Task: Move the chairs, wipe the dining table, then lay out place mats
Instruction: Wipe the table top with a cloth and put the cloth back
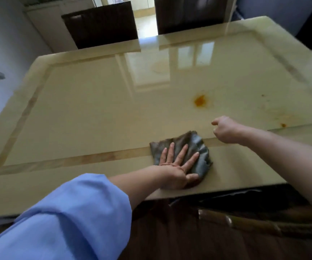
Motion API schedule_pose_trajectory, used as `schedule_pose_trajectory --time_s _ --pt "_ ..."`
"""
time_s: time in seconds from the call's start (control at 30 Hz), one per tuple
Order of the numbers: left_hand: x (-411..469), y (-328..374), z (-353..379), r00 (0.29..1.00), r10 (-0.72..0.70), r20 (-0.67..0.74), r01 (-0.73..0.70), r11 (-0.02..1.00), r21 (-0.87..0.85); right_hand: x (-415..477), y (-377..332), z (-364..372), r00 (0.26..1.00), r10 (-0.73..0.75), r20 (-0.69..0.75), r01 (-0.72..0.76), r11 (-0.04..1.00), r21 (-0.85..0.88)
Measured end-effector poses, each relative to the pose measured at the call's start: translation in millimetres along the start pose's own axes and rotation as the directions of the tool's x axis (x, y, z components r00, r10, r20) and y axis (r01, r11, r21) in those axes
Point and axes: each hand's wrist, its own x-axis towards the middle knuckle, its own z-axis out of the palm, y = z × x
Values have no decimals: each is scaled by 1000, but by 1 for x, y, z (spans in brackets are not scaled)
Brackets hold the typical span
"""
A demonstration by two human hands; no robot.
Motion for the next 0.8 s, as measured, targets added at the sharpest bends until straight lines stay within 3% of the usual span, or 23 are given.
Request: schedule_pose_trajectory --time_s 0.1,0.2,0.3,0.37,0.47,0.53,0.6,0.7,0.8 --pt "15 -17 -14 994 -38 -98 38 999 -4 3 28 -4 1000 23 -12 -23 1000 4" --pt "34 -23 -26 949 -256 -184 232 962 -143 6 49 -8 1000 0 5 0 1000 -2" --pt "55 4 -33 868 -464 -178 408 869 -279 9 77 -20 1000 -11 0 11 1000 10" --pt "66 42 -33 891 -417 -179 368 894 -254 10 98 -31 1000 -2 -21 2 1000 10" --pt "73 112 -26 977 -123 -174 107 989 -99 13 122 -44 999 16 -44 -15 1000 12" --pt "76 147 -24 989 64 -131 -61 998 28 15 131 -49 998 14 -56 -13 1000 17" --pt "77 152 -26 984 155 -92 -145 984 105 16 132 -51 999 -2 -54 3 1000 19" --pt "67 118 -31 988 123 -99 -112 988 107 17 127 -54 999 -38 -34 39 999 13" --pt "50 59 -30 984 -130 -123 129 991 -19 20 116 -53 996 -87 0 87 996 14"
